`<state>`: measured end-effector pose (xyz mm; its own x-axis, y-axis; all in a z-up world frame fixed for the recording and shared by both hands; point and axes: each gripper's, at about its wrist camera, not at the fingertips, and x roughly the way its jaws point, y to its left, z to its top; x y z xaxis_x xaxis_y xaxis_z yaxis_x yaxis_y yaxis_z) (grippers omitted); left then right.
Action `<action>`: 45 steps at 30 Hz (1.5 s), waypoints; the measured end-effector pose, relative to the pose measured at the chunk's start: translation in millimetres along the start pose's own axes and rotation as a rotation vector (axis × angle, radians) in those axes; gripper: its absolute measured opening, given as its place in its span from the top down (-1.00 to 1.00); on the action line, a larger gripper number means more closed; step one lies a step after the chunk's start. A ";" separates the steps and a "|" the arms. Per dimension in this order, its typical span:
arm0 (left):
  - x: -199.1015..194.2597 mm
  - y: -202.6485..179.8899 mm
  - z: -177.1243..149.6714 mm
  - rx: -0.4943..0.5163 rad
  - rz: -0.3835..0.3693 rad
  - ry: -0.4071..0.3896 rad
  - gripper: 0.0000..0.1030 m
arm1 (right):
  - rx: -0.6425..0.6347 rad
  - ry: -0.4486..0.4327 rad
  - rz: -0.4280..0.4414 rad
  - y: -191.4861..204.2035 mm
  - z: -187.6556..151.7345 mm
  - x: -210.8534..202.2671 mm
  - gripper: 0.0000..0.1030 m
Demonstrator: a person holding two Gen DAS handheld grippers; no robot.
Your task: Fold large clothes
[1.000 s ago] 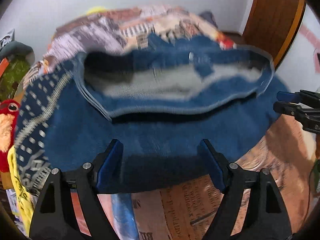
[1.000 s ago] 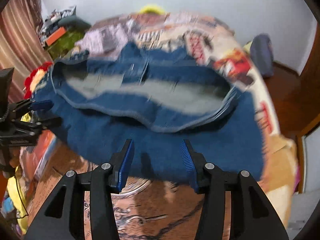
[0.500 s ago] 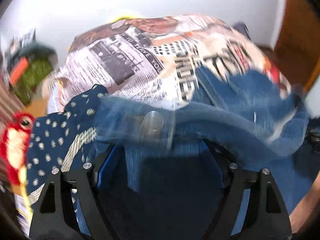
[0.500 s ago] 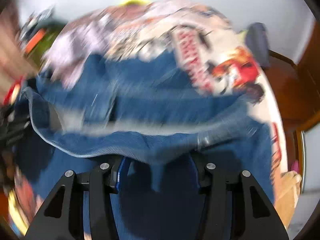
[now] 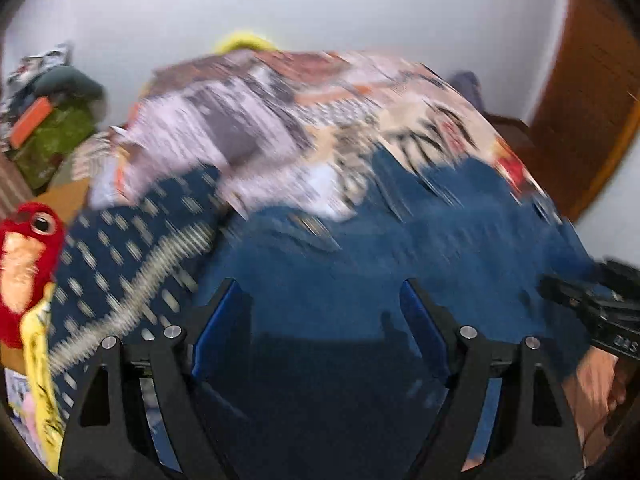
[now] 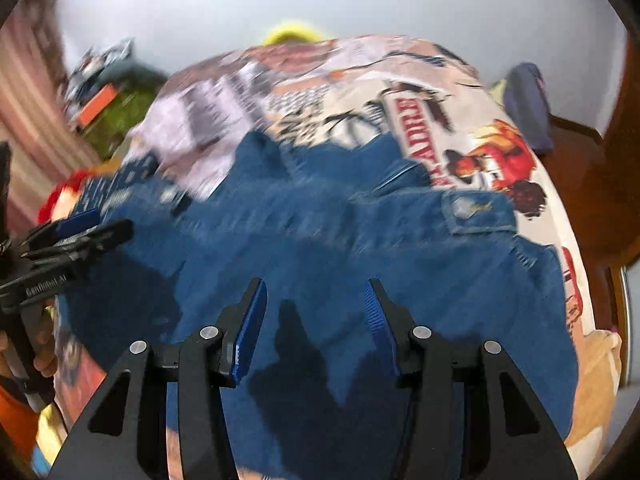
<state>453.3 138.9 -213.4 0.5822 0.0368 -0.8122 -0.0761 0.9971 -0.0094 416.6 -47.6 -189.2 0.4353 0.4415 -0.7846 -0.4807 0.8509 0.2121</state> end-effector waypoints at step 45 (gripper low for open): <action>-35.2 86.7 -154.5 -0.541 -0.319 0.092 -0.70 | 0.115 0.025 -0.226 -73.7 -116.7 -70.5 -0.49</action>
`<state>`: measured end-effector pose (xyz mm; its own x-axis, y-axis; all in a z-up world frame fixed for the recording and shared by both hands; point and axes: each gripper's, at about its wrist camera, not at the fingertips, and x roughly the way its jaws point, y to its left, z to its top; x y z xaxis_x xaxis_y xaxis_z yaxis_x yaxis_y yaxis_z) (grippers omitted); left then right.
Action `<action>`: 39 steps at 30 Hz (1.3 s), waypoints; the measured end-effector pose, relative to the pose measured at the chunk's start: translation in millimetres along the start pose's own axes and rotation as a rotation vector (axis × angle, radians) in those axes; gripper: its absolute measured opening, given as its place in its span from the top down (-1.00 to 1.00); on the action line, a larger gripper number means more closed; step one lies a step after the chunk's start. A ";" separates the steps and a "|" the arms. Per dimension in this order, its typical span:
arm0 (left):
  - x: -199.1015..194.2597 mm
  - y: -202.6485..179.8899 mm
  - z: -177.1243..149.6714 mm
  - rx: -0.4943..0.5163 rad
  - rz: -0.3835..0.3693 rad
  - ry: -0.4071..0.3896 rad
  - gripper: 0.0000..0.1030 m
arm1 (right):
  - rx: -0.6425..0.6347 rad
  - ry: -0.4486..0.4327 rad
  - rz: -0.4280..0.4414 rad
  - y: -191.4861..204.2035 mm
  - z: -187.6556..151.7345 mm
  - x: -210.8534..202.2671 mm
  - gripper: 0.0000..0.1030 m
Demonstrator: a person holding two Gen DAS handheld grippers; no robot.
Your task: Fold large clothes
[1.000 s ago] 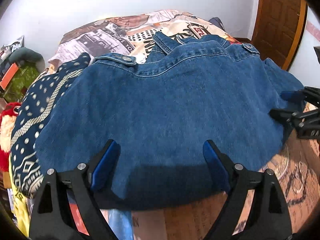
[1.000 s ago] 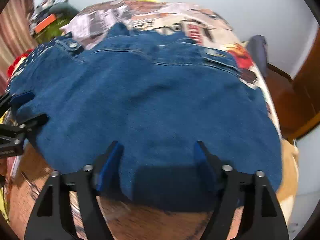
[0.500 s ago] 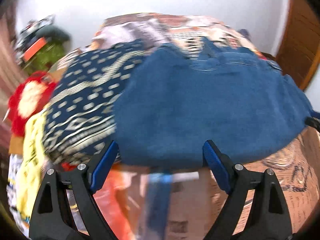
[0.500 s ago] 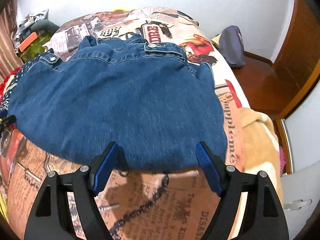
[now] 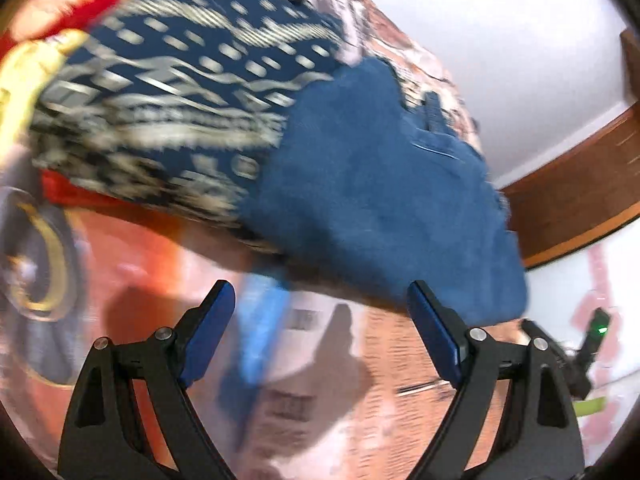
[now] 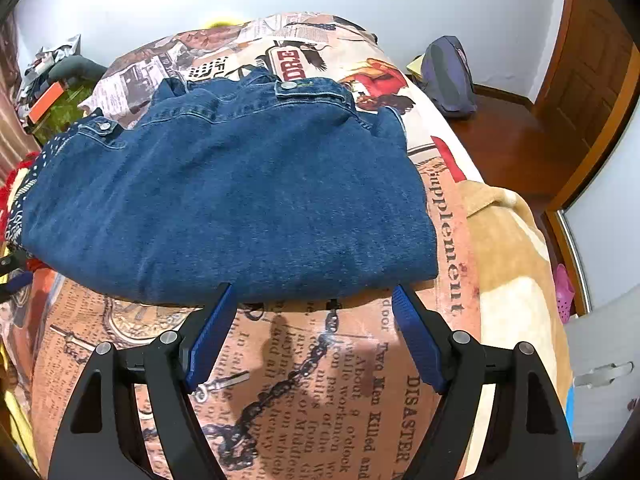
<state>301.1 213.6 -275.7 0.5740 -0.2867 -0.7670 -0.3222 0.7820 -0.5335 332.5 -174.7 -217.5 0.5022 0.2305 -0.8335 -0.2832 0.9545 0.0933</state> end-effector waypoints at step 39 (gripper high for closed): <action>26.0 -82.4 68.8 0.023 0.062 -0.165 0.39 | -0.084 -0.012 0.025 67.9 -1.6 -18.4 -0.49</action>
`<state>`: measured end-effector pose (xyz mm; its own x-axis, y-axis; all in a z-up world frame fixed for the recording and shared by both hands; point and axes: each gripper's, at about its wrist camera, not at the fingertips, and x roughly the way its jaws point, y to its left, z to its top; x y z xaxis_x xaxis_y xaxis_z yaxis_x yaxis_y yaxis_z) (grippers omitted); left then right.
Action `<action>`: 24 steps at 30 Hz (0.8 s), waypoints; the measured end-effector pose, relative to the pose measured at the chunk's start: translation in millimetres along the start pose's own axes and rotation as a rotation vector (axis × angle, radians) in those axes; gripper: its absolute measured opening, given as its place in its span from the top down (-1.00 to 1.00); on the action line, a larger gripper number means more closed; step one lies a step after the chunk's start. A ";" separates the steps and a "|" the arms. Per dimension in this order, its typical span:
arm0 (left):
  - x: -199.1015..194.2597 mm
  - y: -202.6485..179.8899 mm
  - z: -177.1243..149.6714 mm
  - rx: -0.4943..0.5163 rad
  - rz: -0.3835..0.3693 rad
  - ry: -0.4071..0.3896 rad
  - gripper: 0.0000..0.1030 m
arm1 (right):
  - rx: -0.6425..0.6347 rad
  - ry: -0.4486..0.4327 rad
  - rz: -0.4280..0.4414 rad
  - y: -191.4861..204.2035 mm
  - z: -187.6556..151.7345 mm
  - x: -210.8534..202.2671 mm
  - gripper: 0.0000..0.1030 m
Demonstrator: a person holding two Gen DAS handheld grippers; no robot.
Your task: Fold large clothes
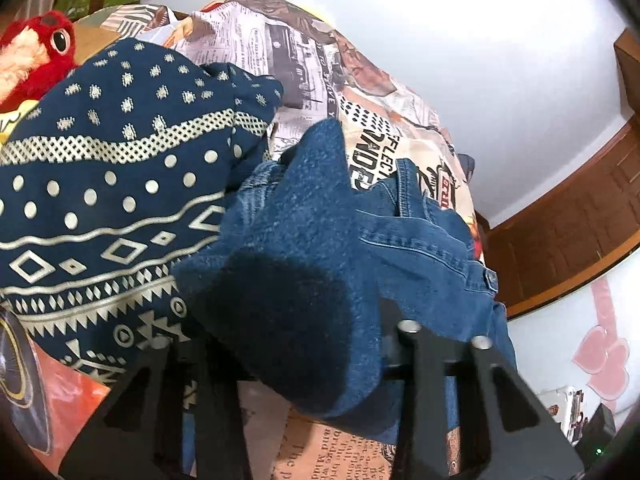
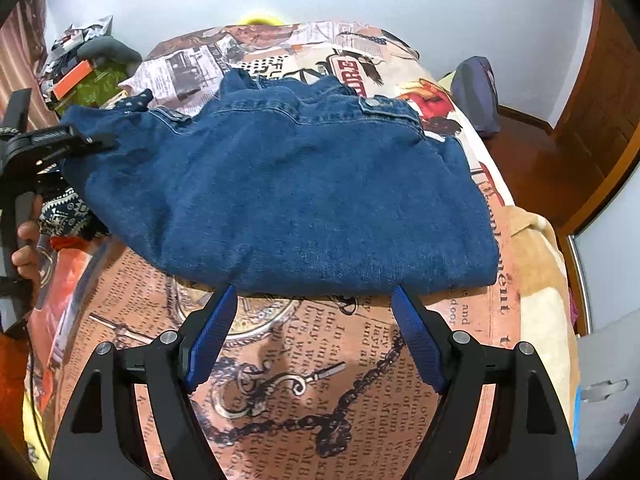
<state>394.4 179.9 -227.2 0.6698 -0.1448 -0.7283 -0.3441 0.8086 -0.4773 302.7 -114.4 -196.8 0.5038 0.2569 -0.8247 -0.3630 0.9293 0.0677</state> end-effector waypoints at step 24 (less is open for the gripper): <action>-100.0 -19.9 25.8 0.225 0.047 -0.219 0.55 | -0.054 0.156 0.141 133.9 42.8 79.0 -0.52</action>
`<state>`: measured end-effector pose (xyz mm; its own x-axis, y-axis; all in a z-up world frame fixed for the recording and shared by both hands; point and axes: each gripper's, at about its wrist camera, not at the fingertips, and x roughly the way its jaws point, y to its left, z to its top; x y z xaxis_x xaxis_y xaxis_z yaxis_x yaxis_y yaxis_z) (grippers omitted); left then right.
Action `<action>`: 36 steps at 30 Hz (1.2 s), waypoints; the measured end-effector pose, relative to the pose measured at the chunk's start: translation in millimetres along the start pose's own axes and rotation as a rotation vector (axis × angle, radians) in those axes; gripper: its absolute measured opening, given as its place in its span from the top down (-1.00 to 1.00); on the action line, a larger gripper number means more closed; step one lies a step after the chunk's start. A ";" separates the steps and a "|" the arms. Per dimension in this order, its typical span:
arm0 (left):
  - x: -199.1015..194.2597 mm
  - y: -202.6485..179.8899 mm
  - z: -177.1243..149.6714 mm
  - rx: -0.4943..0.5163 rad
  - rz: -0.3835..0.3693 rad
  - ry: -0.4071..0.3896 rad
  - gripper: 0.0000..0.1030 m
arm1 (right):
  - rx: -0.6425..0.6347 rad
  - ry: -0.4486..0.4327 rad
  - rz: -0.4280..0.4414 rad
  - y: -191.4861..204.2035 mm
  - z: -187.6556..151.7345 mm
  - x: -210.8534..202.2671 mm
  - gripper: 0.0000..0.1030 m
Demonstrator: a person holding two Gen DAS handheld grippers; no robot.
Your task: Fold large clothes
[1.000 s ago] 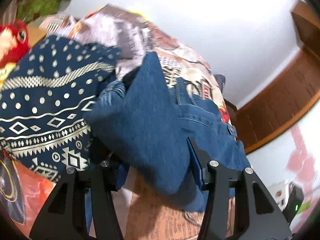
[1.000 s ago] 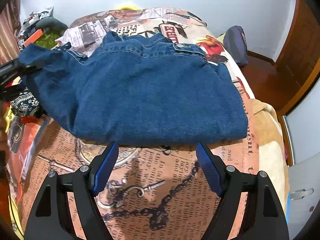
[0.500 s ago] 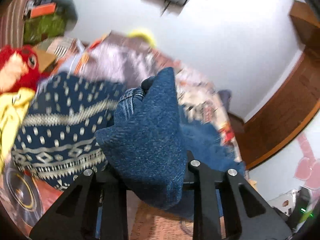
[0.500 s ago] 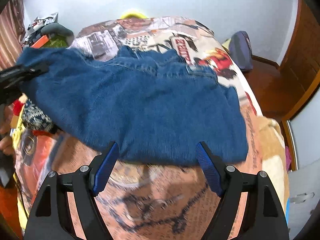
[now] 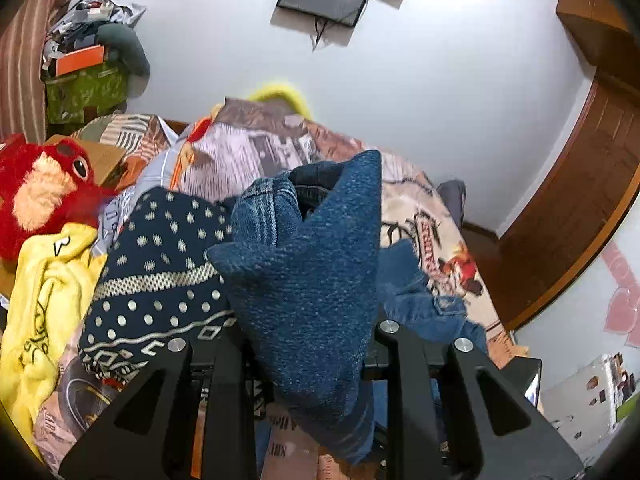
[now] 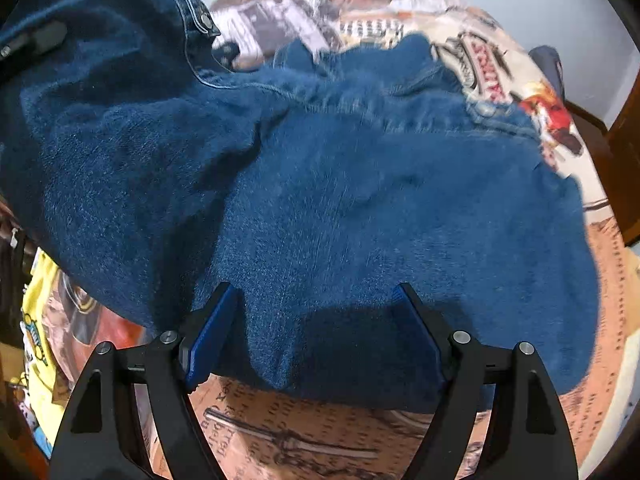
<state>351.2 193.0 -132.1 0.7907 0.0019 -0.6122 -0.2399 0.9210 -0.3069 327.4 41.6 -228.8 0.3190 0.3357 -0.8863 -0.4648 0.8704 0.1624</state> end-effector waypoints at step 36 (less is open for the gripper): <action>6.5 -213.0 -132.2 0.601 -0.217 0.271 -0.20 | 0.250 -0.250 -0.018 -200.2 -73.9 -155.2 -0.49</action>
<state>333.0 -54.7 -167.1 0.5983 -0.2325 -0.7668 0.3234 0.9456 -0.0344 310.0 -211.3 -155.8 0.5322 0.3704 -0.7613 -0.2505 0.9279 0.2763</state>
